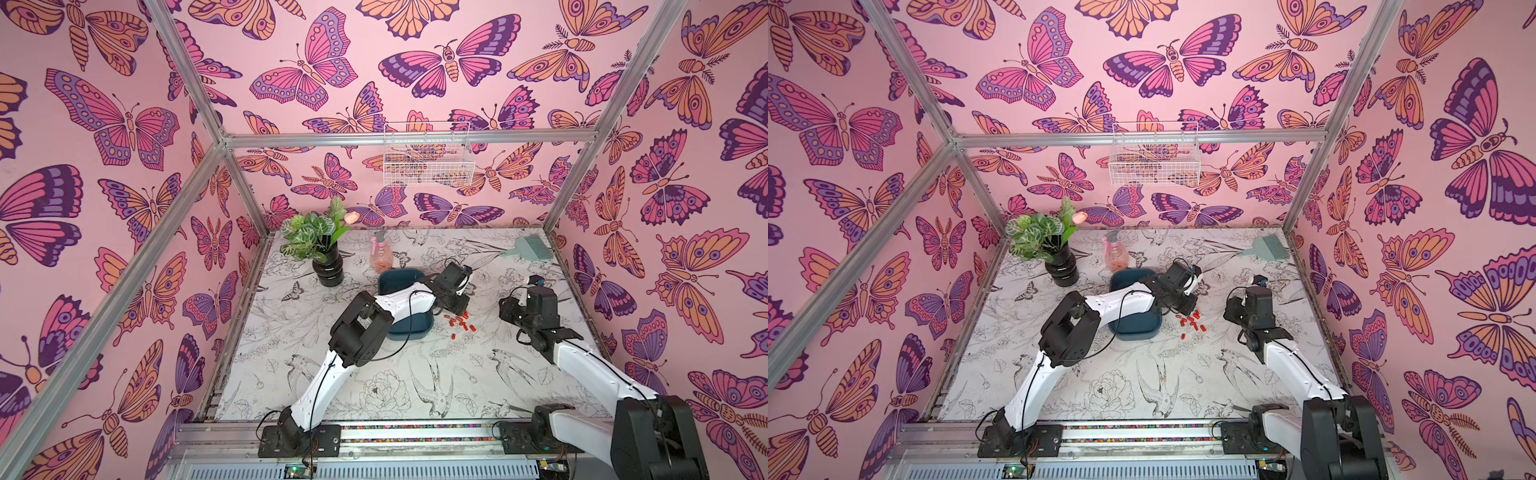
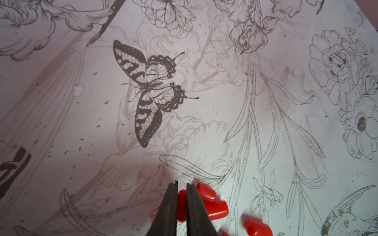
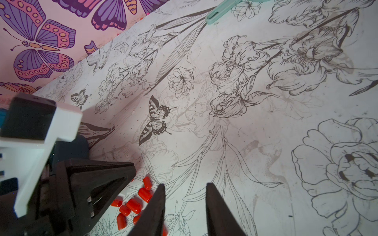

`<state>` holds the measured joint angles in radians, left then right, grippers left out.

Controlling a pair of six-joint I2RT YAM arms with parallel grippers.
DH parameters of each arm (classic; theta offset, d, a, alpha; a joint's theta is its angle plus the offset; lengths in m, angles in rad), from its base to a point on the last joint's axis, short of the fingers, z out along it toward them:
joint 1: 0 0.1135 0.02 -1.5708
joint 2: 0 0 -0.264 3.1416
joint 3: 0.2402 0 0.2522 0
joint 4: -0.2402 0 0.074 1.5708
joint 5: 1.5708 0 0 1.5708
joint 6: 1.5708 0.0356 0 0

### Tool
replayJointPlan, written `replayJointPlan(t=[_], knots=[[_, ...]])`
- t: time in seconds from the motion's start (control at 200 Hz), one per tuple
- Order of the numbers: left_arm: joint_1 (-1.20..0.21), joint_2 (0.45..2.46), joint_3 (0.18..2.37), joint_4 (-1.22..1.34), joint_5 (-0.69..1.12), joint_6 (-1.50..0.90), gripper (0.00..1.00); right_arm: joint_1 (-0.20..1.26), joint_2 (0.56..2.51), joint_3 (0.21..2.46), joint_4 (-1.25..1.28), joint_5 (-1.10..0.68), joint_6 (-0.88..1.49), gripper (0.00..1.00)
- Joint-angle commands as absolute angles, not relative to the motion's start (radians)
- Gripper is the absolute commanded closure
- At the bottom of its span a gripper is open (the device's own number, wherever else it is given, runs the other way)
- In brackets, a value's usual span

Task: Take the screw protection sleeves out of the storage box
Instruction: Place the screw protection sleeve at the center of the board.

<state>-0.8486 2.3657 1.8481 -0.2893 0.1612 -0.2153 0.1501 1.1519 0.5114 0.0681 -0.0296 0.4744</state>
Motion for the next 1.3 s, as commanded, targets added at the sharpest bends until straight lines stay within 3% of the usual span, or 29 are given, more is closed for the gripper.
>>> replayJointPlan(t=[0.0,1.037,1.292], knots=[[-0.841,2.387,1.862,-0.314,0.173,-0.227,0.86,0.141,1.163,0.548,0.077,-0.043,0.479,0.63],[-0.839,2.384,1.861,-0.315,0.197,-0.226,0.81,0.141,1.174,0.555,0.074,-0.046,0.477,0.63],[-0.84,2.328,1.784,-0.24,0.193,-0.224,0.69,0.142,1.186,0.559,0.073,-0.051,0.478,0.63]])
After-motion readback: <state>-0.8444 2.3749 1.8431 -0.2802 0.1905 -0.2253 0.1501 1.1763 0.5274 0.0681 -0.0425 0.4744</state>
